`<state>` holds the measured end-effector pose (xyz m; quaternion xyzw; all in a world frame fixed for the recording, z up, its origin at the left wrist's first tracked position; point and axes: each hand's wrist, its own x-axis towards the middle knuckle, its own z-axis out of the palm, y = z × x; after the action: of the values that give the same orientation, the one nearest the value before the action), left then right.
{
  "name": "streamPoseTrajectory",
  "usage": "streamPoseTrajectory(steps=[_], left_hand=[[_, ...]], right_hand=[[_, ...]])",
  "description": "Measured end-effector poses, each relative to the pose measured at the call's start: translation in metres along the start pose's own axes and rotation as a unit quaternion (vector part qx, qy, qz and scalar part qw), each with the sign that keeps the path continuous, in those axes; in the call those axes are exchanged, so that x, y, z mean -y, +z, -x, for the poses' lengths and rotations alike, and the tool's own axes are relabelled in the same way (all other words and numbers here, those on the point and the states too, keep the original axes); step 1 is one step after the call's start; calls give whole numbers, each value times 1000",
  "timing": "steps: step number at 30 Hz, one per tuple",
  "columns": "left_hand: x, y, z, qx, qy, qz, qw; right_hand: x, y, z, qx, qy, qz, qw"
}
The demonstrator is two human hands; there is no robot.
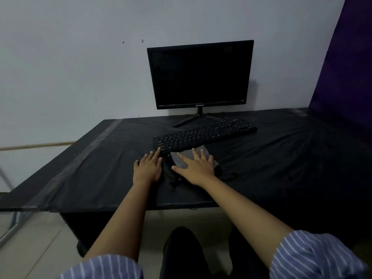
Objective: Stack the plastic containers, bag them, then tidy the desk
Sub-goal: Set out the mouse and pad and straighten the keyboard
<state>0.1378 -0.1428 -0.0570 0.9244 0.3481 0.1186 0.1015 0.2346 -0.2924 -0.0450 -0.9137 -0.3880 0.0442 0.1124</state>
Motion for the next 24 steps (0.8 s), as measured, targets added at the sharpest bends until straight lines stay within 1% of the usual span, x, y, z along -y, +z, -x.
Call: streamPoseTrajectory(steps=[6, 11, 16, 18, 24], left_hand=[[2, -1, 0, 7, 2, 1, 1000], [2, -2, 2, 8, 5, 3, 1000], [-1, -4, 3, 10, 2, 14, 1000], [0, -5, 5, 10, 14, -8, 1000], [0, -7, 4, 8, 17, -6, 1000]], right_hand=[[-10, -7, -6, -10, 3, -21, 1000], [-32, -13, -10, -75, 8, -26, 997], [-30, -11, -11, -105, -18, -40, 993], [-24, -10, -10, -105, -31, -43, 993], [9, 5, 1, -104, -121, -40, 986]])
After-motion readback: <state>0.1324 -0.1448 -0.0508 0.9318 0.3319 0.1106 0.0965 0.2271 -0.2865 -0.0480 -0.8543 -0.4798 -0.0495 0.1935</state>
